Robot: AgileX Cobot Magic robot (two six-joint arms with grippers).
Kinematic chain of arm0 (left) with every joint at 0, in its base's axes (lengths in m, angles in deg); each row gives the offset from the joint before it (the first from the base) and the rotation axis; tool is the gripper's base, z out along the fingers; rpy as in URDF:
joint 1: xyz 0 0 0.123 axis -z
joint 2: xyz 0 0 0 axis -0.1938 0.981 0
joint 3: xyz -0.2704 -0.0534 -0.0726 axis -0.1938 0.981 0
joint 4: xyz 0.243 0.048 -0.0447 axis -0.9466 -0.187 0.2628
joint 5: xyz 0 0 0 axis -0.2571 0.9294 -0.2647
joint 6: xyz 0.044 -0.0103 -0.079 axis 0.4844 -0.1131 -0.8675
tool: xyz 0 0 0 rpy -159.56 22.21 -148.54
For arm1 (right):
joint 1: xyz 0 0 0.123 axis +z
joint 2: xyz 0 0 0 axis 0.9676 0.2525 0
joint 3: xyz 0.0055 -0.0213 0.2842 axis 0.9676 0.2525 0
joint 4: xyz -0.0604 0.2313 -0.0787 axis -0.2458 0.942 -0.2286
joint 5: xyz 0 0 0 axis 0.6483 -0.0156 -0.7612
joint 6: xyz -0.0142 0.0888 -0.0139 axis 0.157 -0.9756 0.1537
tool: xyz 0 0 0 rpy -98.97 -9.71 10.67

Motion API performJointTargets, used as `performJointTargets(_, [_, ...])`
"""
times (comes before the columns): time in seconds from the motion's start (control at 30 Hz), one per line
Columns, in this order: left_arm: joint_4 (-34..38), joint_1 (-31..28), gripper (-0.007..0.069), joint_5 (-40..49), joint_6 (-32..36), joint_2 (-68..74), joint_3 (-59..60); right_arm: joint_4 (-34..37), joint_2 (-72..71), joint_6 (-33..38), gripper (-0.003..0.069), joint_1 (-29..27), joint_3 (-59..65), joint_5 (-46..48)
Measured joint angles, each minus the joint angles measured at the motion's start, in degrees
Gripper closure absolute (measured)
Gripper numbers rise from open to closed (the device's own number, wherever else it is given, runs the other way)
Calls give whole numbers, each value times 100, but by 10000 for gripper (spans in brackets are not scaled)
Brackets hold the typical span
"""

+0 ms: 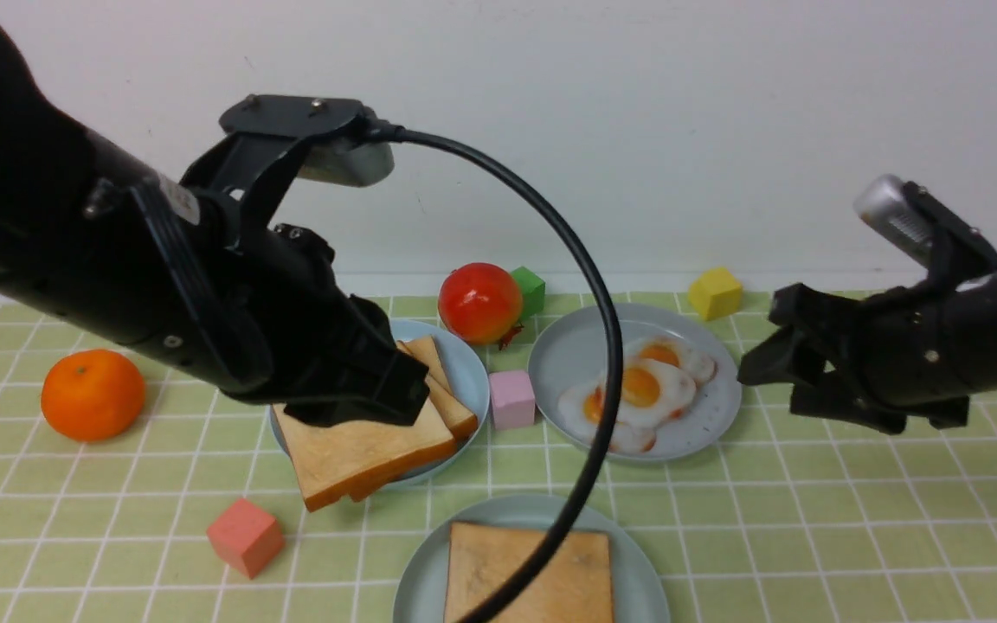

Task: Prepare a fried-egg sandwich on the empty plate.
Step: Use the right arm to grab a fried egg

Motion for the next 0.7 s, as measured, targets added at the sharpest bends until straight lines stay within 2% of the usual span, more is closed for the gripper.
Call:
performJointTargets(0.07, [246, 0, 633, 78, 235, -49, 0, 242, 407, 248, 248, 0, -287, -18])
performJointTargets(0.1, [347, 0, 638, 103, 316, -55, 0, 354, 613, 333, 249, 0, -424, -48])
performJointTargets(0.37, [500, 0, 638, 112, 456, -50, 0, 923, 1703, 458, 249, 0, -889, -302])
performJointTargets(0.57, [512, 0, 638, 106, 456, -50, 0, 1607, 2138, 540, 249, 0, -913, -599])
performJointTargets(0.7, [512, 0, 638, 106, 456, -50, 0, 2237, 2310, 927, 249, 0, -917, -909])
